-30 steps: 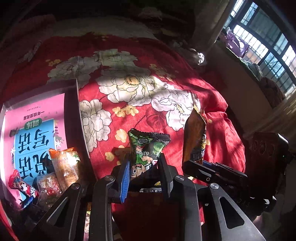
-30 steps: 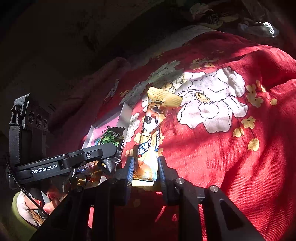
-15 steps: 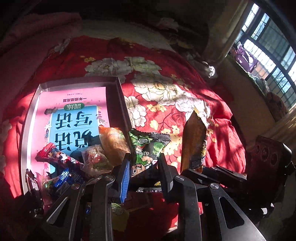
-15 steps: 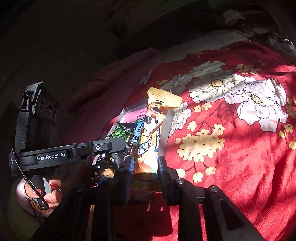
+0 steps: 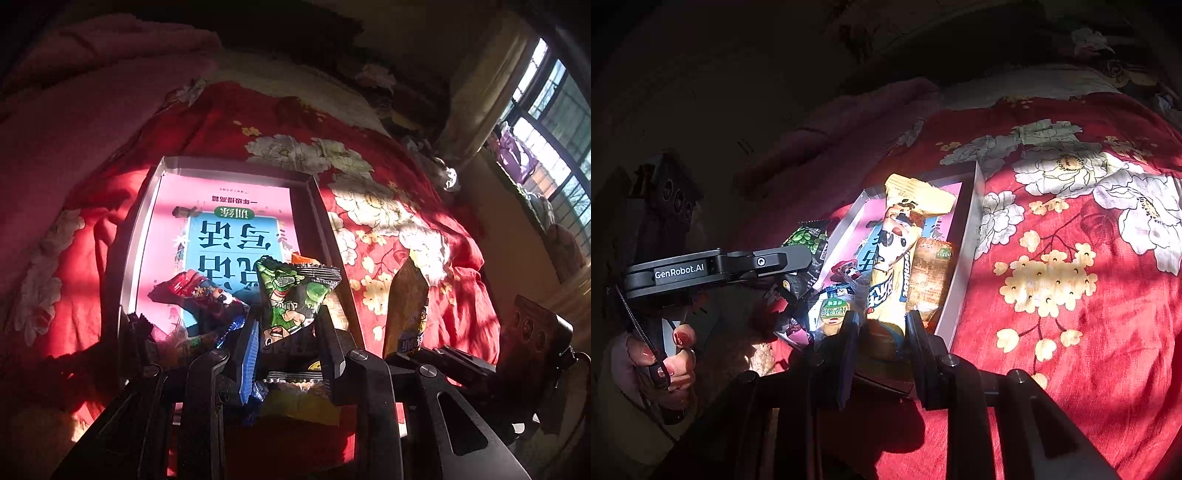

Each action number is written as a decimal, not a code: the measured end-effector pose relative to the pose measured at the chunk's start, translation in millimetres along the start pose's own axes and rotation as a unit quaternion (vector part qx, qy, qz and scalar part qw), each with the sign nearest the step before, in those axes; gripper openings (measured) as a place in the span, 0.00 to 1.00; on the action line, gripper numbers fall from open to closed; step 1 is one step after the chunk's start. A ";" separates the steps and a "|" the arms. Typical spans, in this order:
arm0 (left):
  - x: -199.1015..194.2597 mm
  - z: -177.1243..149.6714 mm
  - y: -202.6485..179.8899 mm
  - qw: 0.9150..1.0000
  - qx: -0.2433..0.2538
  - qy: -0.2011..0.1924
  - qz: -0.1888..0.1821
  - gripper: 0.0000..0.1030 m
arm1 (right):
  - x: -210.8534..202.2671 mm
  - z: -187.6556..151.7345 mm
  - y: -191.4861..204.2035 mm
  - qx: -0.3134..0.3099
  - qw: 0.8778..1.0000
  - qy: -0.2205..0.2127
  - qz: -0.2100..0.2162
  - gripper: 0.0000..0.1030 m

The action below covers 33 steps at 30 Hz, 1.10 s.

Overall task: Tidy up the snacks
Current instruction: 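Carry the green bag to the box with the left tool while the right tool carries the snack bar, then lower the green bag and snack bar into the box with both tools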

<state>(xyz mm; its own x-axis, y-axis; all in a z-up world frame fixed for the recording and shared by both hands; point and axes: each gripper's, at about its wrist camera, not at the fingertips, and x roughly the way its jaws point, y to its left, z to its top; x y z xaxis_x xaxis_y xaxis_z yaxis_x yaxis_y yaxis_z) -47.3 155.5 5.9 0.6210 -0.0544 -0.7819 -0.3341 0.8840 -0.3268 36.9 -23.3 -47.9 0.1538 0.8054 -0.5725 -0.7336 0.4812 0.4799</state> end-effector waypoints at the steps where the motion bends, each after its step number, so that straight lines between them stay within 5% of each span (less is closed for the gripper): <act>1: -2.4 -0.5 6.8 1.000 -0.007 -0.002 0.004 0.28 | 1.3 -0.5 1.7 -0.003 1.000 0.002 -0.001 0.26; 14: -11.0 -21.4 72.3 0.997 -0.066 0.003 0.037 0.28 | 22.2 -4.9 14.0 -0.034 0.999 0.022 -0.020 0.26; 33: 15.6 -30.7 62.6 0.998 -0.032 0.026 0.057 0.28 | 26.5 -7.0 17.0 -0.050 0.998 0.027 -0.040 0.26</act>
<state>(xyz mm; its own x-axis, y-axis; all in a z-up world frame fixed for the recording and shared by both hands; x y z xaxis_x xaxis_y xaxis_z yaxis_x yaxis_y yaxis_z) -80.3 195.8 -43.0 0.5401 0.0194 -0.8414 -0.4455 0.8548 -0.2663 23.9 3.8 -59.6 0.1800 0.7452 -0.6421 -0.7835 0.5033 0.3645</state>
